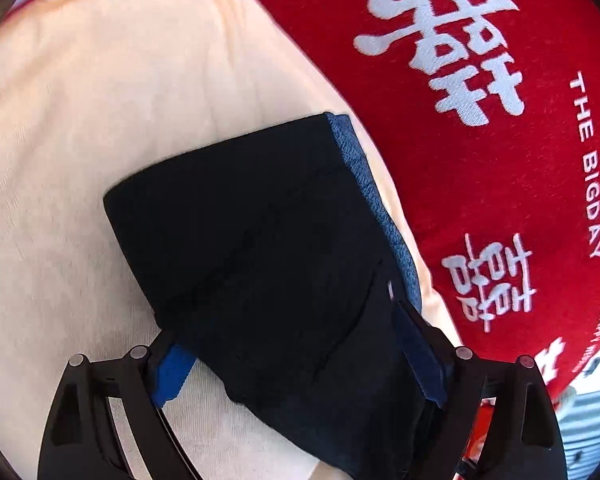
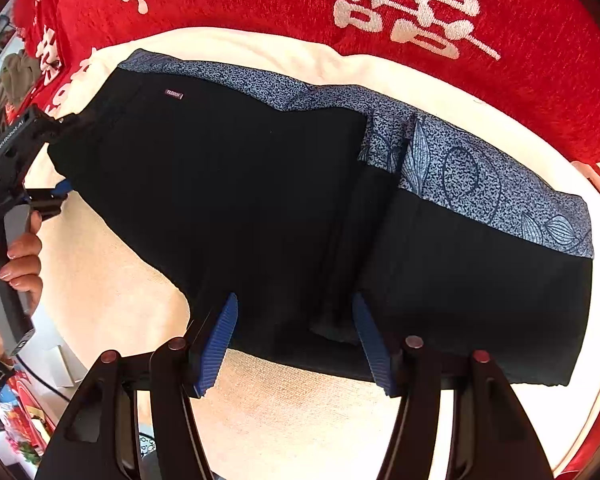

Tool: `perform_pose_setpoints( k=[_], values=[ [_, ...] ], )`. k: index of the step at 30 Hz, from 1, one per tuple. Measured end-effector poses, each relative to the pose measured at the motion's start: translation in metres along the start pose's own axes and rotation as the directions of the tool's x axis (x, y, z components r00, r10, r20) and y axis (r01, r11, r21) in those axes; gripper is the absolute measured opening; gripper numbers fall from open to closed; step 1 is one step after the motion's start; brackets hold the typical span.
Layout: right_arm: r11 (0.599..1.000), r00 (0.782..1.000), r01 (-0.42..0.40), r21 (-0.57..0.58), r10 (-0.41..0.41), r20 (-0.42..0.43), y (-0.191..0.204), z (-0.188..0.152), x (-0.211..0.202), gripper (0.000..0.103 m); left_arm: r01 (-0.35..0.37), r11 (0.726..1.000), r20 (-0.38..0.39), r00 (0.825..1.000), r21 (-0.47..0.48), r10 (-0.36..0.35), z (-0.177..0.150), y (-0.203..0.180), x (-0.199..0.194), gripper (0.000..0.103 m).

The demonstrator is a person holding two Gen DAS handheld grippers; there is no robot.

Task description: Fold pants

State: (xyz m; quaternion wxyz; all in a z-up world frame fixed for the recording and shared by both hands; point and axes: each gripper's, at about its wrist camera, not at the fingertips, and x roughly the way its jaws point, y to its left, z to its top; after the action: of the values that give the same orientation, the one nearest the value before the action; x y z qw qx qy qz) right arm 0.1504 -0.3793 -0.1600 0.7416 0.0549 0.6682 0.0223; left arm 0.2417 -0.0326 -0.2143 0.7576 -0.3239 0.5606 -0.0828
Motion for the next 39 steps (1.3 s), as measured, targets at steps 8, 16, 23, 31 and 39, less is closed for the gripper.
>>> perform_pose_setpoints(
  k=[8, 16, 23, 31, 39],
  values=[
    [0.987, 0.988, -0.150, 0.055, 0.149, 0.032, 0.001, 0.062, -0.052, 0.080, -0.291, 0.871, 0.182, 0.954, 0.396, 0.236, -0.026, -0.074, -0.015, 0.033],
    [0.938, 0.919, -0.348, -0.012, 0.338, -0.201, 0.085, 0.191, -0.044, 0.093, -0.393, 0.691, 0.304, 0.918, 0.607, 0.255, -0.053, -0.121, -0.018, 0.033],
    [0.913, 0.893, -0.319, -0.256, 0.199, -0.404, 0.205, 0.235, -0.001, 0.100, -0.409, 0.653, 0.321, 0.911, 0.637, 0.258, -0.059, -0.130, -0.020, 0.033],
    [0.921, 0.886, -0.278, -0.273, 0.136, -0.443, 0.194, 0.218, 0.025, 0.019, -0.402, 0.620, 0.318, 0.915, 0.674, 0.248, -0.071, -0.144, -0.026, 0.033],
    [0.882, 0.878, -0.462, -0.096, 0.439, -0.192, 0.073, 0.177, -0.066, 0.019, -0.265, 0.551, 0.254, 0.962, 0.791, 0.097, -0.121, -0.225, -0.054, 0.033]
  ],
)
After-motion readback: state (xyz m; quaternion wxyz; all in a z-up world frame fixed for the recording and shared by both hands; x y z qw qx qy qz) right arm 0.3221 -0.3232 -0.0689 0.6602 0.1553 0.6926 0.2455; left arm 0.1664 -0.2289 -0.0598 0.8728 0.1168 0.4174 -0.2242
